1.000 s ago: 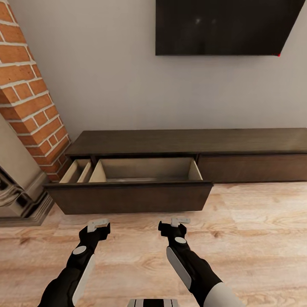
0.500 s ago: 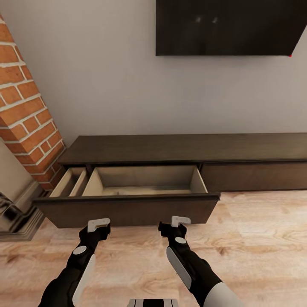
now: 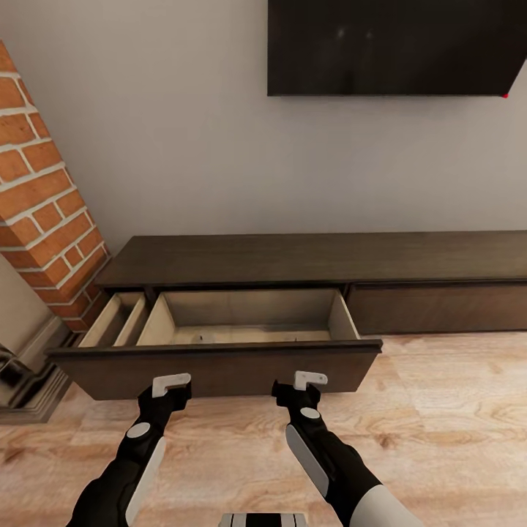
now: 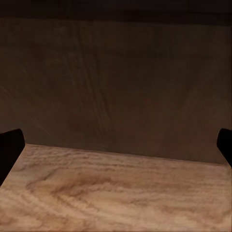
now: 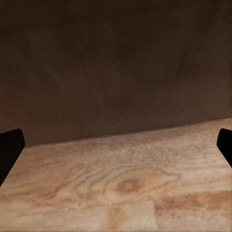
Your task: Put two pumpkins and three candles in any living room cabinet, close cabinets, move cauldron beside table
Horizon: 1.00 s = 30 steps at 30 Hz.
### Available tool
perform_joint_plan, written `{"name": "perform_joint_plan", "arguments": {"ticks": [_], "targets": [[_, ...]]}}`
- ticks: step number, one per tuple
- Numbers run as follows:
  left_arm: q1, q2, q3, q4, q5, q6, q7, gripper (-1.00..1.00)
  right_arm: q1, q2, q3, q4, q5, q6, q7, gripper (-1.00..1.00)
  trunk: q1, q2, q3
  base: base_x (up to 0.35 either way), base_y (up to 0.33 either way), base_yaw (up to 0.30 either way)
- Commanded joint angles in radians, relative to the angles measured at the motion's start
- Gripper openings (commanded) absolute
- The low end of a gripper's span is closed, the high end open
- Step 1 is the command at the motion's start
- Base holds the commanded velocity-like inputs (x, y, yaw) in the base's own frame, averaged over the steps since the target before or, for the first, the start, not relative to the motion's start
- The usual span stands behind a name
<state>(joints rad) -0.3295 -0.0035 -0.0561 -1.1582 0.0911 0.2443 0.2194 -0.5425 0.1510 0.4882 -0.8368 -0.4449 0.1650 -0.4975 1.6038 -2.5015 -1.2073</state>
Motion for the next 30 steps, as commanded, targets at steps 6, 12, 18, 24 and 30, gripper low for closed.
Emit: {"name": "perform_joint_plan", "arguments": {"ticks": [6, 12, 18, 24, 30], "targets": [[0.0, 0.0, -0.003, 0.0, 0.009, -0.037, 0.009, 1.0, -0.001, -0.002, 0.004, -0.001, -0.005, 0.003, -0.007, 1.0, 0.001, -0.001, -0.009, 0.0, 0.0, 0.0], [0.0, 0.002, -0.002, 0.011, 0.009, -0.064, 0.009, 1.0, 0.0, -0.02, 0.007, -0.002, -0.005, -0.016, -0.006, 1.0, 0.003, -0.002, -0.032, 0.0, 0.0, 0.0], [0.0, 0.002, -0.002, 0.04, 0.009, -0.111, 0.009, 1.0, 0.005, -0.031, 0.012, -0.002, -0.003, -0.077, -0.004, 1.0, 0.006, -0.004, -0.055, 0.0, 0.0, 0.0], [0.0, 0.002, -0.003, 0.057, 0.007, -0.147, 0.008, 1.0, 0.006, -0.031, 0.012, -0.002, -0.003, -0.083, -0.004, 1.0, 0.009, -0.005, -0.078, 0.0, 0.0, 0.0], [0.0, 0.002, -0.004, 0.058, 0.007, -0.172, 0.009, 1.0, 0.007, -0.031, 0.014, -0.001, -0.003, -0.133, -0.004, 1.0, 0.012, -0.006, -0.101, 0.0, 0.0, 0.0]]}}
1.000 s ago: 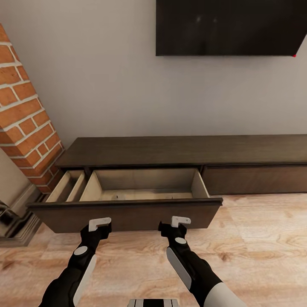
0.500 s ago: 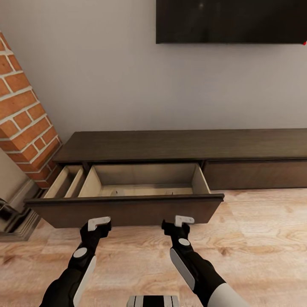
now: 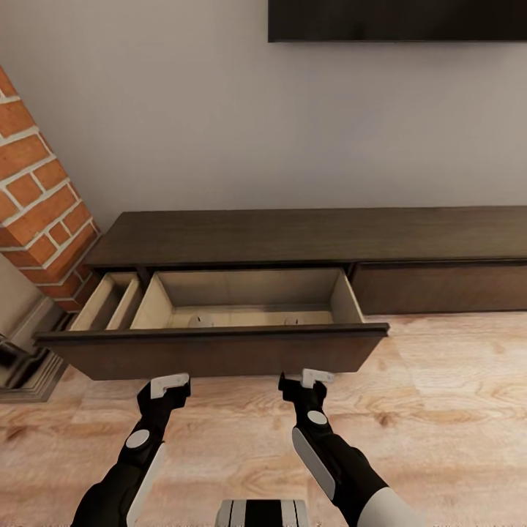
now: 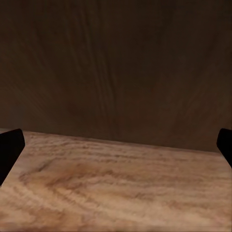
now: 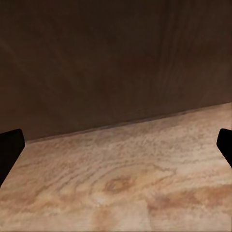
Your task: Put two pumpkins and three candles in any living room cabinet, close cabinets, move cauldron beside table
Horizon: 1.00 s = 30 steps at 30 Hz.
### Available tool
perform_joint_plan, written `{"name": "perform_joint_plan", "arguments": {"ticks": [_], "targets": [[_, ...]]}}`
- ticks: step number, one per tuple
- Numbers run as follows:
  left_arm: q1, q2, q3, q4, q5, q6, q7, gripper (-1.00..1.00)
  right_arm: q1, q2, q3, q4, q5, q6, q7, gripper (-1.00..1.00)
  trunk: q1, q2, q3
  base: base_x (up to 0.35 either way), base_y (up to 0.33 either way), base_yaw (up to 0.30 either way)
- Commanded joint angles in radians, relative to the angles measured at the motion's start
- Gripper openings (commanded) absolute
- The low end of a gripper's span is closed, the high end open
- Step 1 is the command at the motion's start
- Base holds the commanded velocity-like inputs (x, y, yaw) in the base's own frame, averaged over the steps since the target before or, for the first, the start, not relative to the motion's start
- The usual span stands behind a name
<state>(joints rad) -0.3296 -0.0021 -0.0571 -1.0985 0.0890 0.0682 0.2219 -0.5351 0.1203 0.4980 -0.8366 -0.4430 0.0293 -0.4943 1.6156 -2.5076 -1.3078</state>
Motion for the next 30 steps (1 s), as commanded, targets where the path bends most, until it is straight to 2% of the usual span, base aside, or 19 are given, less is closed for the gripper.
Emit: {"name": "perform_joint_plan", "arguments": {"ticks": [1, 4, 8, 10, 15, 30], "targets": [[0.0, 0.001, -0.003, -0.002, 0.009, -0.003, 0.007, 1.0, -0.001, -0.001, 0.004, -0.001, -0.005, -0.005, -0.007, 1.0, 0.0, -0.001, -0.005, 0.0, 0.0, 0.0], [0.0, 0.001, -0.003, -0.001, 0.008, -0.011, 0.007, 1.0, -0.001, -0.001, 0.005, -0.001, -0.002, -0.012, -0.008, 1.0, 0.001, -0.001, -0.009, 0.0, 0.0, 0.0], [0.0, 0.001, -0.003, -0.001, 0.008, -0.013, 0.007, 1.0, -0.001, 0.0, 0.003, -0.001, 0.037, -0.023, -0.009, 1.0, 0.001, -0.001, -0.009, 0.0, 0.0, 0.0], [0.0, 0.001, -0.003, -0.001, 0.009, -0.026, 0.006, 1.0, -0.002, 0.001, 0.002, -0.001, 0.053, -0.056, -0.009, 1.0, 0.001, -0.001, -0.009, 0.0, 0.0, 0.0], [0.0, 0.001, -0.002, -0.001, 0.009, -0.05, 0.007, 1.0, -0.002, 0.001, 0.002, 0.0, 0.059, -0.087, -0.008, 1.0, 0.001, -0.001, -0.009, 0.0, 0.0, 0.0], [0.0, 0.001, -0.002, -0.001, 0.009, -0.051, 0.008, 1.0, -0.002, 0.002, 0.002, -0.001, 0.061, -0.091, -0.009, 1.0, 0.001, -0.001, -0.009, 0.097, 0.009, 0.0]]}}
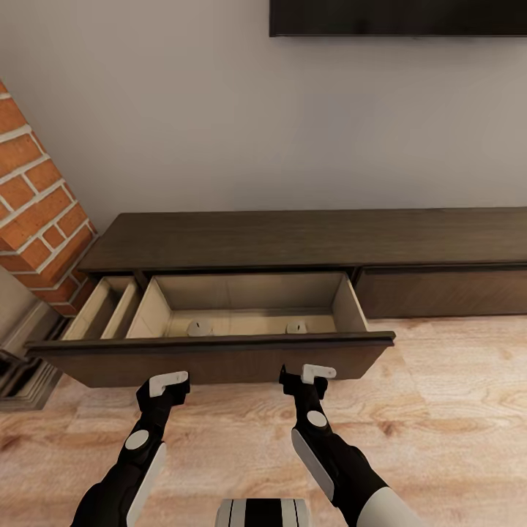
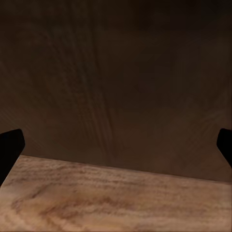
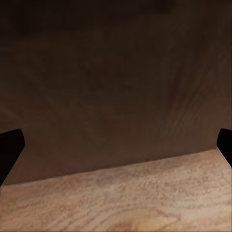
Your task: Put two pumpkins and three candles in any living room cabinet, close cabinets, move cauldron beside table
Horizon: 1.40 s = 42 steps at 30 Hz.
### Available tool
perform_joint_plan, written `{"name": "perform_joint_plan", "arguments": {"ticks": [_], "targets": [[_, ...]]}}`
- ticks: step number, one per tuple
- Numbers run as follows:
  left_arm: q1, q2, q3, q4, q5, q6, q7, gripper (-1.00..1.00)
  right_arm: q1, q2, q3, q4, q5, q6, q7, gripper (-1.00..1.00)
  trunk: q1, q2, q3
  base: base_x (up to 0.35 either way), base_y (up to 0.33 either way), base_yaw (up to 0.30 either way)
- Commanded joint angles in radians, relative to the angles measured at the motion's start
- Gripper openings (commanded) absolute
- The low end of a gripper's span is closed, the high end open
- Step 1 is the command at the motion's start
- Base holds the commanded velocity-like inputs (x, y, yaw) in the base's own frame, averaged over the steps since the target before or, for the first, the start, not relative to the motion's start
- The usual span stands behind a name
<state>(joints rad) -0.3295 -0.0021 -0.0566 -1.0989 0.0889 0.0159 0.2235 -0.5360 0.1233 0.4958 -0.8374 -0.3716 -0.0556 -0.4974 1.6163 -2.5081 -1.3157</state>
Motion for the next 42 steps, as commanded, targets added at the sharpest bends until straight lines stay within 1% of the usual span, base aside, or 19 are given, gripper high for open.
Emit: {"name": "perform_joint_plan", "arguments": {"ticks": [1, 11, 21, 33, 42], "targets": [[0.0, 0.001, -0.003, -0.001, 0.009, 0.002, 0.006, 1.0, -0.001, -0.001, 0.004, 0.0, -0.01, -0.006, -0.006, 1.0, 0.0, 0.0, -0.001, 0.051, 0.005, 0.0], [0.0, 0.001, -0.001, -0.001, 0.01, 0.003, 0.007, 1.0, -0.001, -0.001, 0.004, 0.0, -0.011, -0.006, -0.007, 1.0, 0.0, 0.0, -0.001, 0.152, 0.001, 0.0], [0.0, 0.001, 0.0, -0.001, 0.01, 0.007, 0.007, 1.0, -0.001, 0.001, 0.004, 0.0, -0.01, -0.006, -0.009, 1.0, 0.0, 0.0, -0.001, 0.072, 0.01, 0.0], [0.0, 0.001, -0.002, -0.001, 0.009, 0.009, 0.007, 1.0, -0.001, 0.001, 0.004, 0.0, -0.01, -0.006, -0.009, 1.0, 0.0, 0.0, -0.001, 0.21, 0.124, 0.0], [0.0, 0.001, -0.002, -0.001, 0.009, 0.009, 0.007, 1.0, -0.001, 0.001, 0.004, 0.0, -0.01, -0.006, -0.01, 1.0, 0.0, 0.0, -0.001, 0.236, -0.003, 0.0]]}}
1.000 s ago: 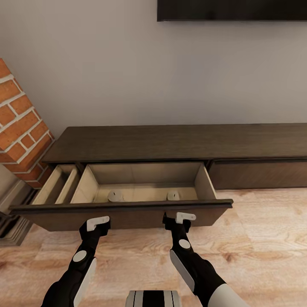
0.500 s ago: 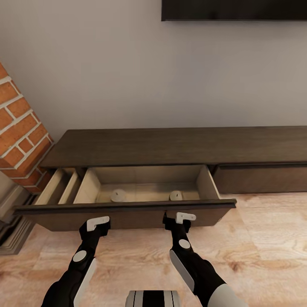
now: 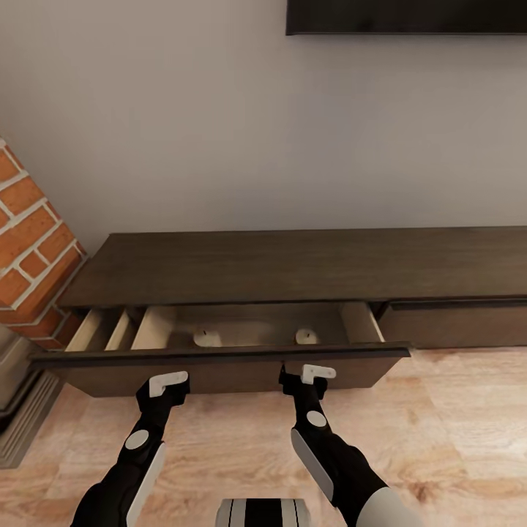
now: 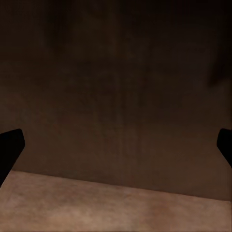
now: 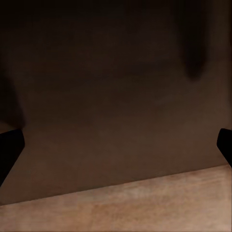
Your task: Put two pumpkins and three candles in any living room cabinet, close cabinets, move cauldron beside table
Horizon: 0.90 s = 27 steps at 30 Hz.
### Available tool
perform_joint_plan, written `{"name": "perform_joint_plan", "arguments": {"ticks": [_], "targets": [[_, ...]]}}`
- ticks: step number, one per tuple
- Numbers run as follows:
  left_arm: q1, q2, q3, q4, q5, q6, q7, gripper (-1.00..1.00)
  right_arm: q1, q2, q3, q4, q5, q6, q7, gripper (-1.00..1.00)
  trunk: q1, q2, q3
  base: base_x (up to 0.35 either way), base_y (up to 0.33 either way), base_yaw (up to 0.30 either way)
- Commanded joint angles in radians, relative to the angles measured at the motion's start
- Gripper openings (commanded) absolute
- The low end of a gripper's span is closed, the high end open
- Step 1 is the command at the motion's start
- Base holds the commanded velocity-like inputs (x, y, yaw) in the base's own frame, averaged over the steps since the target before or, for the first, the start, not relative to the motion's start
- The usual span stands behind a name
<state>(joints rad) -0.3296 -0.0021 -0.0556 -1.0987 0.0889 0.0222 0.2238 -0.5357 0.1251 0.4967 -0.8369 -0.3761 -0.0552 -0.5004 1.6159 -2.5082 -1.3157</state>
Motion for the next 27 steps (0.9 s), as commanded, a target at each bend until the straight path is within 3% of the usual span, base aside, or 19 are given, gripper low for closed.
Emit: {"name": "perform_joint_plan", "arguments": {"ticks": [1, 13, 27], "targets": [[0.0, 0.001, -0.003, -0.001, 0.009, 0.002, 0.006, 1.0, -0.001, -0.001, 0.003, -0.001, -0.006, -0.006, -0.006, 1.0, 0.0, 0.0, -0.001, 0.264, -0.002, 0.0], [0.0, 0.001, -0.004, -0.001, 0.009, 0.002, 0.005, 1.0, -0.001, -0.001, 0.003, -0.001, -0.006, -0.006, -0.006, 1.0, 0.0, 0.0, -0.001, 0.258, 0.0, 0.0], [0.0, -0.001, -0.005, -0.002, 0.008, 0.003, 0.005, 1.0, -0.001, -0.001, 0.003, -0.001, -0.006, -0.006, -0.006, 1.0, 0.0, 0.0, -0.001, 0.15, 0.037, 0.0]]}}
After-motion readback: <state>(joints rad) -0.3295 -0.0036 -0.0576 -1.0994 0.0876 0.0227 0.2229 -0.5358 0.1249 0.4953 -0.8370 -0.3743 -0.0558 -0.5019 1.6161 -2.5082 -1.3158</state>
